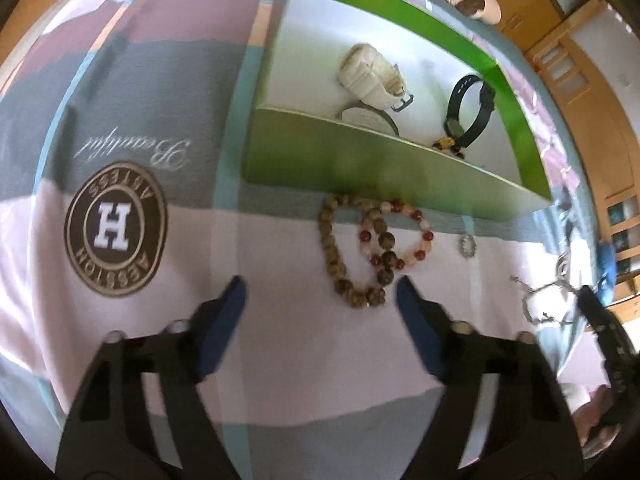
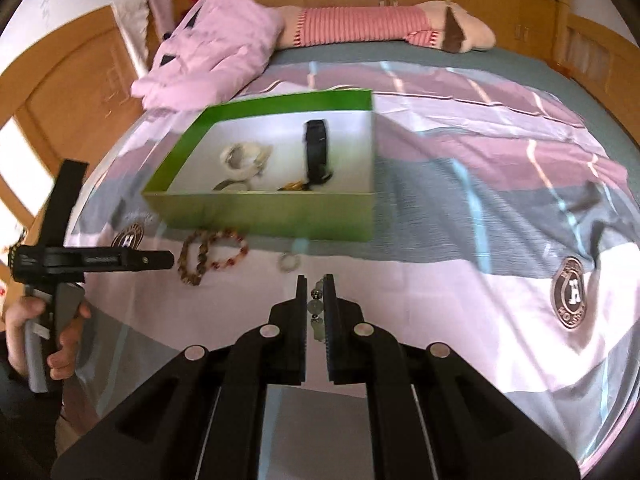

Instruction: Organize jewelry

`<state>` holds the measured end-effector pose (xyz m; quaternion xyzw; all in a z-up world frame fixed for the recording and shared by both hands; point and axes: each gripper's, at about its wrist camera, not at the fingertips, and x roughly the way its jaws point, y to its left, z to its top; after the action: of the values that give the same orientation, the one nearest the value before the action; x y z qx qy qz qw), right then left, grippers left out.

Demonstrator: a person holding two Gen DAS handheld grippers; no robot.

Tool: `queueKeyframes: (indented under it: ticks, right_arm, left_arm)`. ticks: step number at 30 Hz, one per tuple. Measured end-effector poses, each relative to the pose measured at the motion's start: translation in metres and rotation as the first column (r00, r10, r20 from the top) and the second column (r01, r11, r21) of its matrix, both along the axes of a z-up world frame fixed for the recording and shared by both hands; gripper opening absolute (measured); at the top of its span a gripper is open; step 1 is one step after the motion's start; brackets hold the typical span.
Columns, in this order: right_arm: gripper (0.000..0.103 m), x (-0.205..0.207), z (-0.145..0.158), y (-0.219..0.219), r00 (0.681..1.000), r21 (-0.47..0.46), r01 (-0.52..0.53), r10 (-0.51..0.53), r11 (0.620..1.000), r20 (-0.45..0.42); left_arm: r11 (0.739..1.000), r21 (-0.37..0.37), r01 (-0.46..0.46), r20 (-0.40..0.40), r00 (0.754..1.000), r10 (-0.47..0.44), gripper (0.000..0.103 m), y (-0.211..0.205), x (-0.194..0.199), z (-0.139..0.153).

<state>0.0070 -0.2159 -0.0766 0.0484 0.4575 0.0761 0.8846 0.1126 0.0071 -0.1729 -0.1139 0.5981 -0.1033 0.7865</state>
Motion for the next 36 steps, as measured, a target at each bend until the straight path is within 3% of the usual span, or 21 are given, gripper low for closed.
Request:
queueKeyframes:
  ticks: [2,10,11,12,13,14,21,25,28,36]
  right_arm:
    - [0.007,0.001,-0.001,-0.007,1.000,0.010,0.017,-0.016,1.000,-0.013]
    - [0.007,0.008,-0.028,-0.005,0.992,0.030,0.020,-0.016,0.999,-0.124]
    - [0.007,0.008,-0.029,-0.002,0.992,0.027,0.012,-0.009,1.000,-0.125]
    - [0.007,0.007,-0.029,0.000,0.993,0.022,0.007,-0.004,1.000,-0.121]
    - [0.007,0.007,-0.028,0.001,0.993,0.019,0.003,-0.001,1.000,-0.116]
    - [0.007,0.006,-0.028,0.002,0.994,0.017,-0.001,0.003,1.000,-0.113]
    - [0.007,0.007,-0.029,0.001,0.994,0.035,-0.006,0.010,0.999,-0.113]
    - [0.007,0.005,-0.026,0.001,0.993,0.051,-0.016,0.021,0.999,-0.112]
    - [0.007,0.001,-0.016,0.007,0.997,0.050,-0.033,0.036,0.998,-0.065]
    - [0.007,0.005,-0.033,0.021,0.992,0.018,-0.057,0.058,0.998,-0.110]
  left_arm:
    - [1.000,0.002,0.000,-0.044,0.999,0.000,0.053,-0.006,0.003,-0.007]
    - [0.992,0.122,-0.020,0.005,1.000,0.019,0.051,-0.027,0.014,-0.013]
    - [0.990,0.142,-0.021,0.012,1.000,0.019,0.042,-0.029,0.015,-0.014]
    - [0.984,0.177,-0.024,0.023,1.000,0.020,0.025,-0.032,0.015,-0.013]
    - [0.976,0.218,-0.023,0.038,0.999,0.015,0.015,-0.034,0.015,-0.012]
    - [0.973,0.230,-0.020,0.047,0.999,0.009,0.011,-0.034,0.014,-0.012]
    - [0.990,0.118,-0.078,0.074,0.995,0.069,0.011,-0.007,-0.001,0.005]
    - [0.996,0.075,-0.041,0.142,0.989,0.030,0.011,-0.007,-0.027,0.029]
    - [0.997,0.069,0.024,0.176,0.984,-0.036,0.011,-0.020,-0.044,0.042]
    - [0.999,0.031,0.044,0.156,0.987,-0.048,0.011,-0.004,-0.051,0.040]
